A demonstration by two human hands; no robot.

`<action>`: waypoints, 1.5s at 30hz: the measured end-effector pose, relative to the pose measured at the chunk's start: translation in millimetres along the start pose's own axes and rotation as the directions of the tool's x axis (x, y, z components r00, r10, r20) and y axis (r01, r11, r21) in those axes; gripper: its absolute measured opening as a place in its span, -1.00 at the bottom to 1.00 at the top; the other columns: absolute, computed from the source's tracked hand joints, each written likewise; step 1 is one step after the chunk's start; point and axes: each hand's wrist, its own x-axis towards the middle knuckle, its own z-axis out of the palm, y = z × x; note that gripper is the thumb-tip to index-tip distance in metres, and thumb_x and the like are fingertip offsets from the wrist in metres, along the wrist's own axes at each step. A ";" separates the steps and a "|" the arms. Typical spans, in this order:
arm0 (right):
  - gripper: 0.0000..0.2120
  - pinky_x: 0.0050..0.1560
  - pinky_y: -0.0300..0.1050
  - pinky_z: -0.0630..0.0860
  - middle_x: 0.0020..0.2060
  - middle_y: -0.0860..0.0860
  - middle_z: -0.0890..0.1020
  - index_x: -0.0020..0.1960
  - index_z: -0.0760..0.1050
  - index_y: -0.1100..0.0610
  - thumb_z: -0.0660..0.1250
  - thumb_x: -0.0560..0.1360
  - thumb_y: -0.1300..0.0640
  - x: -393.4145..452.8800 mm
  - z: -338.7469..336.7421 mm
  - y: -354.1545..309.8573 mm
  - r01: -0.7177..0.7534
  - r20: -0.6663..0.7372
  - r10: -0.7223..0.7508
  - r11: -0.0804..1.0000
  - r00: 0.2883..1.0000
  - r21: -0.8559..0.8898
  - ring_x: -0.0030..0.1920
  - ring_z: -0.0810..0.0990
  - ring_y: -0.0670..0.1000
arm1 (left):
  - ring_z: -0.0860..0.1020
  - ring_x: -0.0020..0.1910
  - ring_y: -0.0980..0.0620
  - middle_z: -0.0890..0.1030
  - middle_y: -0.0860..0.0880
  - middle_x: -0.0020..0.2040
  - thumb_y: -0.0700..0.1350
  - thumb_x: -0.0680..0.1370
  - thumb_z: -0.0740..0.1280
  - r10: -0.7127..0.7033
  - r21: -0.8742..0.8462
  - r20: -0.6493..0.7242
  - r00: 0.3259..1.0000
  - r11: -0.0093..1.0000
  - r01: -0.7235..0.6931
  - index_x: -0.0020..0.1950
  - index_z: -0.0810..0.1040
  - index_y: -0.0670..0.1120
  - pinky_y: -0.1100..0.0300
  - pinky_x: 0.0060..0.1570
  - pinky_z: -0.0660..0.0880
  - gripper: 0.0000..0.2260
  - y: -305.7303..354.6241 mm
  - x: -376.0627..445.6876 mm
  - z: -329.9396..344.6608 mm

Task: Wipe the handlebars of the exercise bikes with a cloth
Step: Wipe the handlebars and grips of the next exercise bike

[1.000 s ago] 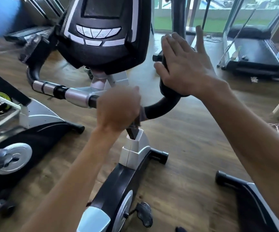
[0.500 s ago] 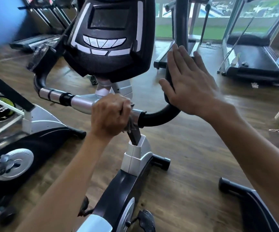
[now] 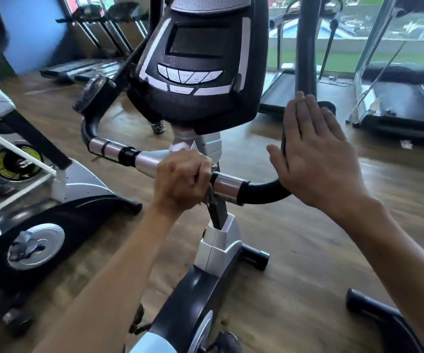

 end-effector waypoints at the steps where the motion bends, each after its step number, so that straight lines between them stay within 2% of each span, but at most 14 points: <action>1: -0.25 0.63 0.12 -0.01 0.61 0.30 0.11 0.63 0.01 0.35 -0.11 0.64 -0.17 -3.4 0.4 -2.7 -0.005 -0.002 0.005 1.000 1.000 -0.002 0.64 0.07 0.23 | 0.56 -0.22 -0.17 0.64 -0.10 -0.23 -0.11 0.62 0.12 -0.036 -0.002 -0.016 0.999 0.999 0.036 -0.21 0.63 -0.16 -0.06 -0.20 0.50 -0.65 0.5 -0.3 0.3; 6: -0.27 0.62 0.17 0.02 0.62 0.29 0.12 0.61 0.15 0.26 -0.03 0.59 -0.18 -19.1 -7.6 -42.1 -0.064 0.008 0.063 0.985 0.998 0.159 0.64 0.06 0.22 | 0.54 -0.16 -0.12 0.62 -0.11 -0.21 -0.15 0.62 0.14 -0.059 0.041 -0.112 0.992 0.997 0.064 -0.18 0.61 -0.17 0.01 -0.12 0.45 -0.69 9.1 -7.8 -3.9; 10: -0.49 0.57 0.11 0.17 0.50 0.12 0.42 0.46 0.39 0.15 0.06 0.62 -0.08 -14.6 -0.8 -96.7 0.133 0.083 -0.168 0.938 0.982 0.319 0.55 0.30 0.11 | 0.56 -0.07 -0.13 0.64 -0.09 -0.12 -0.13 0.64 0.13 0.000 0.158 -0.015 1.000 0.987 0.002 -0.09 0.63 -0.17 -0.01 0.11 0.42 -0.70 -34.9 -6.8 -19.7; 13: -0.58 0.12 0.08 0.49 0.26 0.08 0.58 0.36 0.39 0.13 -0.01 0.68 -0.09 -0.9 6.2 -117.4 0.142 0.215 -0.203 0.952 0.955 0.270 0.26 0.56 0.13 | 0.60 -0.01 -0.17 0.67 -0.11 -0.06 -0.12 0.64 0.10 -0.110 0.188 0.075 0.991 0.978 0.094 -0.05 0.64 -0.17 -0.05 0.27 0.39 -0.67 -80.7 2.1 -28.2; 15: -0.59 -0.21 0.01 0.38 0.10 0.06 0.61 0.26 0.39 0.12 -0.08 0.70 -0.11 4.7 7.5 -121.1 0.164 0.225 -0.215 0.960 0.950 0.226 0.05 0.62 0.12 | 0.60 -0.02 -0.21 0.68 -0.13 -0.06 -0.12 0.63 0.10 -0.221 0.144 0.060 0.973 0.967 0.211 -0.05 0.64 -0.17 -0.06 0.16 0.45 -0.67 -92.5 5.2 -29.3; 19: -0.62 -0.36 -0.04 0.22 -0.08 0.03 0.61 0.10 0.43 0.09 -0.08 0.70 -0.09 6.7 12.3 -122.7 0.238 0.188 -0.273 0.953 0.944 0.188 -0.15 0.64 0.09 | 0.57 0.00 -0.14 0.67 -0.14 -0.05 -0.12 0.64 0.10 -0.225 0.092 -0.011 0.974 0.970 0.225 -0.04 0.65 -0.21 -0.04 0.06 0.48 -0.66 -46.1 -7.7 -15.6; 22: -0.64 -0.45 -0.08 0.09 -0.19 0.00 0.59 0.02 0.43 0.06 -0.06 0.69 -0.09 5.9 17.2 -124.0 0.241 0.174 -0.270 0.956 0.947 0.170 -0.29 0.61 0.06 | 0.57 -0.04 -0.12 0.66 -0.11 -0.08 -0.09 0.64 0.08 -0.096 0.088 0.110 0.989 0.992 0.087 -0.08 0.63 -0.19 -0.07 -0.03 0.52 -0.64 -56.5 -4.6 -21.2; 26: -0.64 -0.43 -0.06 0.22 -0.16 -0.04 0.58 0.06 0.38 0.04 -0.12 0.70 -0.11 4.8 18.3 -122.3 0.228 0.128 -0.259 0.949 0.957 0.215 -0.25 0.61 0.04 | 0.54 -0.14 -0.14 0.60 -0.05 -0.18 0.06 0.59 -0.01 -0.147 0.132 0.376 0.915 0.986 0.104 -0.18 0.53 -0.10 -0.07 -0.16 0.50 -0.59 -75.8 26.9 -37.6; 28: -0.63 -0.42 -0.06 0.25 -0.14 -0.04 0.58 0.09 0.38 0.04 -0.13 0.70 -0.11 4.5 19.5 -121.6 0.231 0.116 -0.260 0.949 0.959 0.216 -0.23 0.63 0.05 | 0.54 -0.01 -0.11 0.61 -0.05 -0.05 0.09 0.61 0.00 -0.154 0.138 0.352 0.923 0.984 0.112 -0.05 0.55 -0.07 0.01 -0.08 0.47 -0.61 -68.6 23.8 -42.9; 31: -0.65 -0.43 -0.06 0.21 -0.17 -0.04 0.58 0.06 0.39 0.04 -0.11 0.70 -0.10 3.4 21.5 -123.0 0.227 0.118 -0.254 0.952 0.960 0.204 -0.25 0.62 0.06 | 0.52 0.17 -0.06 0.61 -0.10 0.16 -0.03 0.67 0.10 -0.213 0.051 0.097 0.972 0.977 0.209 0.23 0.55 -0.17 0.05 0.20 0.45 -0.67 -50.1 -8.2 -45.4; 34: -0.64 -0.45 -0.06 0.16 -0.20 -0.05 0.56 0.04 0.40 0.04 -0.11 0.70 -0.10 2.8 23.5 -125.0 0.215 0.113 -0.239 0.958 0.964 0.190 -0.26 0.61 0.05 | 0.48 0.29 -0.13 0.58 -0.15 0.24 -0.04 0.67 0.04 -0.274 0.144 0.130 0.953 0.956 0.256 0.29 0.53 -0.20 -0.03 0.38 0.35 -0.61 -43.0 -13.5 -30.9; 38: -0.63 -0.45 -0.06 0.13 -0.20 -0.05 0.56 0.03 0.40 0.04 -0.12 0.70 -0.10 3.6 24.3 -125.2 0.213 0.105 -0.235 0.959 0.966 0.186 -0.27 0.61 0.05 | 0.52 0.08 -0.13 0.63 -0.11 0.02 -0.01 0.63 0.00 -0.292 0.308 0.402 0.868 0.936 0.173 -0.02 0.56 -0.12 0.01 0.21 0.38 -0.63 -51.9 26.6 -21.1; 42: -0.65 -0.45 -0.06 0.13 -0.21 -0.04 0.57 0.03 0.39 0.04 -0.09 0.69 -0.10 3.6 21.9 -124.4 0.228 0.118 -0.251 0.957 0.961 0.180 -0.30 0.60 0.05 | 0.52 -0.03 -0.09 0.60 -0.06 -0.07 -0.07 0.60 0.04 -0.061 0.144 0.510 0.858 0.989 -0.016 -0.13 0.48 -0.07 -0.04 0.04 0.49 -0.74 -70.6 22.5 -35.0; 45: -0.64 -0.44 -0.06 0.20 -0.18 -0.04 0.57 0.05 0.38 0.04 -0.11 0.70 -0.11 3.5 20.1 -124.0 0.232 0.099 -0.256 0.951 0.962 0.202 -0.27 0.60 0.06 | 0.51 -0.15 -0.18 0.55 -0.14 -0.15 -0.21 0.62 0.15 -0.117 0.185 0.570 0.813 0.983 0.012 -0.17 0.38 -0.08 -0.11 -0.21 0.49 -0.84 -86.6 30.2 -44.1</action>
